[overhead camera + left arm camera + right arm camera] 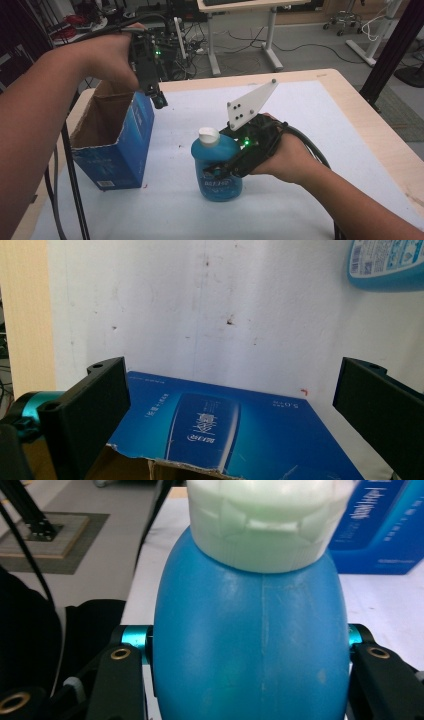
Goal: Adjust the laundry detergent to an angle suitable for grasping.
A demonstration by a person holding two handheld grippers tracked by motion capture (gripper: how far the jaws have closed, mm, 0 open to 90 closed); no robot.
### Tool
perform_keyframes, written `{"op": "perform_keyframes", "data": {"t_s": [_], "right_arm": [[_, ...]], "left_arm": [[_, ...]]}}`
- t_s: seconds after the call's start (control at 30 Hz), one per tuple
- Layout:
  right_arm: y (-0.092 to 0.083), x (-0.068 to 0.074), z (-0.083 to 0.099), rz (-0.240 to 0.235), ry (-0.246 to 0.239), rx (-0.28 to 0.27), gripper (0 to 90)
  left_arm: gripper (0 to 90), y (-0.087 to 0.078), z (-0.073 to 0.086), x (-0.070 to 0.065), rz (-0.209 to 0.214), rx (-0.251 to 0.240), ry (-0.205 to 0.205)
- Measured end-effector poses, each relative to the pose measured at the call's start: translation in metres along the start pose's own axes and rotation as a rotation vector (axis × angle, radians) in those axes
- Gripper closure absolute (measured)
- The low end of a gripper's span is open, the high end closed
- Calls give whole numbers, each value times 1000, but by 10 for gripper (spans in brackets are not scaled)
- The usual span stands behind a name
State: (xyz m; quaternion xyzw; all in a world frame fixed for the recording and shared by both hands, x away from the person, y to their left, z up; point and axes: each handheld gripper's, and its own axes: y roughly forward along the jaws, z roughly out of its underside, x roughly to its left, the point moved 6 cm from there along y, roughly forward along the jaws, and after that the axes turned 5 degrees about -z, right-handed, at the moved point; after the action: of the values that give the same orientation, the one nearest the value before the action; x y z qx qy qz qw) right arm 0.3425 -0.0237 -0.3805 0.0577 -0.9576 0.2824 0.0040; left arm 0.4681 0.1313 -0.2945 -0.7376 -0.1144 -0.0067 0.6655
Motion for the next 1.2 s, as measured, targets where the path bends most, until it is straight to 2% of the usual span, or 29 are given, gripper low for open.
{"op": "perform_keyframes", "data": {"t_s": [0.17, 0.3, 0.63, 1.2], "right_arm": [[3, 2, 4, -32, -3, -32, 428], [5, 4, 7, -50, -23, -32, 428], [5, 3, 14, -51, -18, -65, 425], [3, 3, 15, -55, -1, -47, 387]], "left_arm": [[17, 1, 0, 0, 0, 6, -2], [17, 2, 0, 0, 0, 7, -1], [17, 3, 0, 0, 2, 9, 1], [17, 5, -2, 0, 4, 7, 3]]}}
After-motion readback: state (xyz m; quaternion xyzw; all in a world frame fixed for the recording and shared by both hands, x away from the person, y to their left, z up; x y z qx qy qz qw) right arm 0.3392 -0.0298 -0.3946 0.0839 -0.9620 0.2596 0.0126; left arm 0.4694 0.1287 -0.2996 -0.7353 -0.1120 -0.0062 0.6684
